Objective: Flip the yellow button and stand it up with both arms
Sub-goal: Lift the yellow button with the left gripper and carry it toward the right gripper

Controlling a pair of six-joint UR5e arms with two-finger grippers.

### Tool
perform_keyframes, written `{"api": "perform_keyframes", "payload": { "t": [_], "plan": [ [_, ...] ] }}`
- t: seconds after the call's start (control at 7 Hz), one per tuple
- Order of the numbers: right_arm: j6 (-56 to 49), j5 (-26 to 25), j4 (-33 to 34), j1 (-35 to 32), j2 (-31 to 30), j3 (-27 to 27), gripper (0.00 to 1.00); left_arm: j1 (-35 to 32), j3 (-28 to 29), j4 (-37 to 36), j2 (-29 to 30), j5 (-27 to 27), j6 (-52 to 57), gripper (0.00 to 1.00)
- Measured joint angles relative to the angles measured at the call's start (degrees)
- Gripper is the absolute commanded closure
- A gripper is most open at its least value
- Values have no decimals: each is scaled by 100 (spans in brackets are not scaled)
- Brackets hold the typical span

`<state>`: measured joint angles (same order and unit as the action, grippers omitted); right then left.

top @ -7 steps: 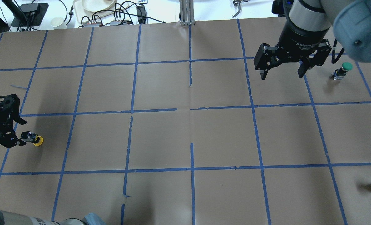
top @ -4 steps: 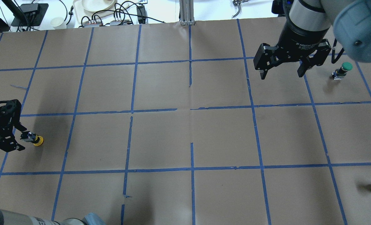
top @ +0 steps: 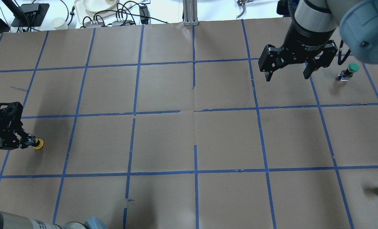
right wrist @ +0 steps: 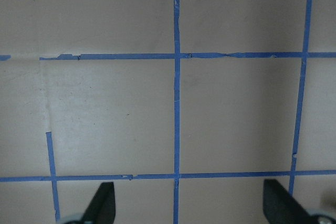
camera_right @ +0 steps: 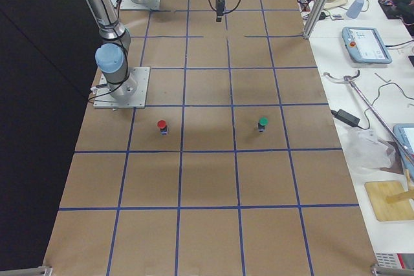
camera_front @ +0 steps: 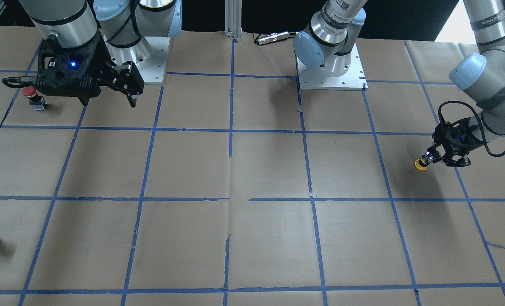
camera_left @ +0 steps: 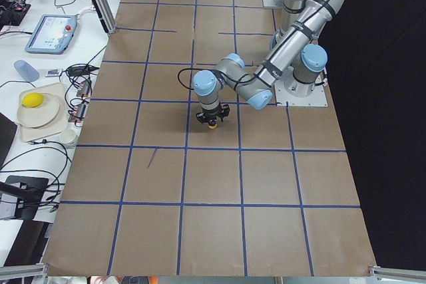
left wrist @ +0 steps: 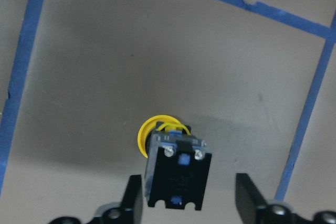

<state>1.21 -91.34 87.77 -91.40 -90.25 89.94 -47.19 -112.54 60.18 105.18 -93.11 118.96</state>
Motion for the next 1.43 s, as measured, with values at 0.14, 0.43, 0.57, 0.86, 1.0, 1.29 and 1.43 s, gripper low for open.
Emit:
{"api": "perform_keyframes", "payload": {
  "t": [0.14, 0.43, 0.57, 0.86, 1.0, 1.29, 1.43],
  "plan": [
    [-4, 3, 2, -1, 4, 3, 0, -34, 70, 69, -68, 141, -6, 87],
    [-7, 5, 6, 2, 2, 6, 0, -75, 416, 1026, -274, 772, -266, 87],
    [-7, 5, 5, 10, 4, 6, 0, -96, 564, 1669, -392, 1136, -643, 87],
    [-7, 8, 7, 14, 7, 6, 0, -283, 656, 2630, -669, 1827, -1436, 87],
    [-7, 14, 12, 12, 10, 6, 0, -459, 666, 3222, -851, 2209, -1764, 87],
    [-7, 15, 12, 13, 15, 4, 0, -799, 640, 4600, -1203, 3162, -2388, 87],
    [-7, 18, 12, 18, 16, 1, 0, -990, 624, 5196, -1269, 3716, -2615, 87]
  ]
}}
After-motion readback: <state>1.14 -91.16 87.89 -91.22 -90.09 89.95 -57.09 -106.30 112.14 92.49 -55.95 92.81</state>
